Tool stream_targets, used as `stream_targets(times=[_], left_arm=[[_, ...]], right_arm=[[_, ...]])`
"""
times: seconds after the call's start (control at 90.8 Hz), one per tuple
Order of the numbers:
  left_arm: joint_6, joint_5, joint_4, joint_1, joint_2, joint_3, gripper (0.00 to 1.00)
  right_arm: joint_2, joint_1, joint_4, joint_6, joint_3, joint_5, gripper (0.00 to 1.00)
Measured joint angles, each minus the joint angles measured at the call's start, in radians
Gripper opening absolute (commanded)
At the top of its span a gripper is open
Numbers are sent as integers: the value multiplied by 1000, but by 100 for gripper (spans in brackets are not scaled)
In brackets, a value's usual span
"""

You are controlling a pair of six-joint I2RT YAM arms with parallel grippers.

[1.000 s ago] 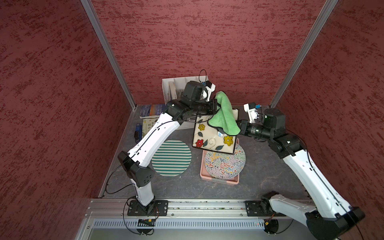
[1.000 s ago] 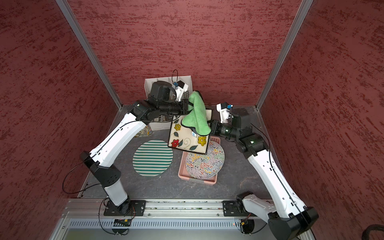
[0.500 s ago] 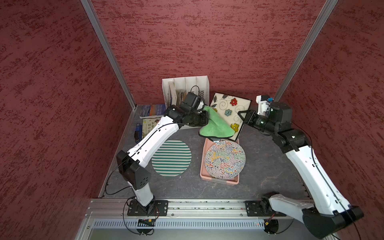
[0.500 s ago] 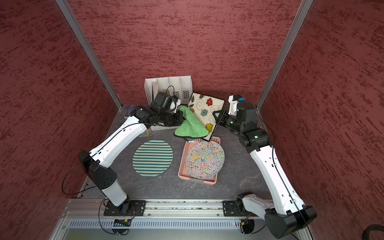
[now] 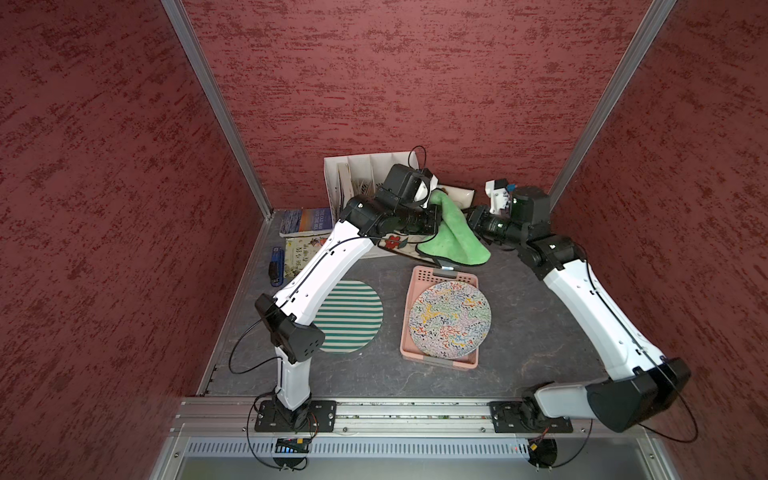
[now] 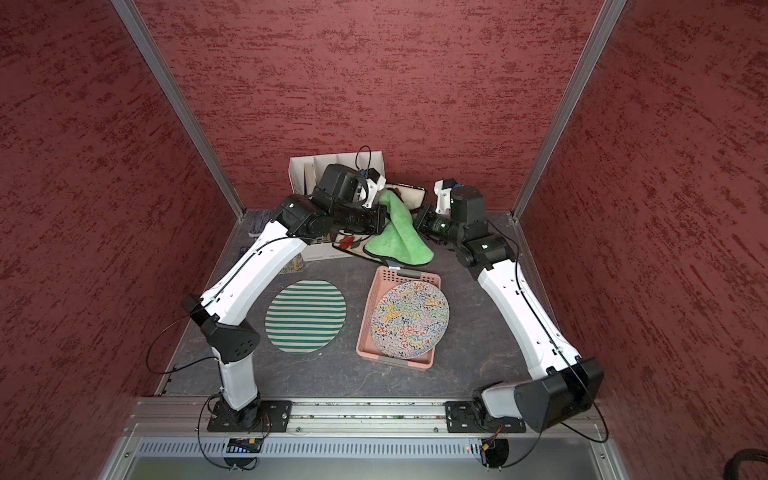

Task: Wipe the wet plate dry
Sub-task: Wipe the plate with towel.

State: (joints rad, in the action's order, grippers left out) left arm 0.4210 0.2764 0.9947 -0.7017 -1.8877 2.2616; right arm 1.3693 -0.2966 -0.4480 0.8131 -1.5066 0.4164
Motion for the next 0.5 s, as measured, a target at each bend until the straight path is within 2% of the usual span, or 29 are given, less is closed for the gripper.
stream_targets(times=[0.066, 0.143, 0.32, 0.397, 0.496], left_arm=[[16, 15, -27, 15, 45, -71, 0], [66, 67, -129, 64, 146, -235, 0], [345, 217, -603, 284, 447, -695, 0], [455, 275, -794, 346, 474, -768, 0], [563, 357, -1005, 354, 434, -760, 0]], right_arm=[[-15, 49, 14, 23, -8, -10, 0], [-45, 121, 42, 76, -2, 3, 0], [-136, 253, 336, 360, 169, 73, 0], [-135, 261, 481, 478, 212, 109, 0], [-114, 251, 653, 602, 233, 167, 0]])
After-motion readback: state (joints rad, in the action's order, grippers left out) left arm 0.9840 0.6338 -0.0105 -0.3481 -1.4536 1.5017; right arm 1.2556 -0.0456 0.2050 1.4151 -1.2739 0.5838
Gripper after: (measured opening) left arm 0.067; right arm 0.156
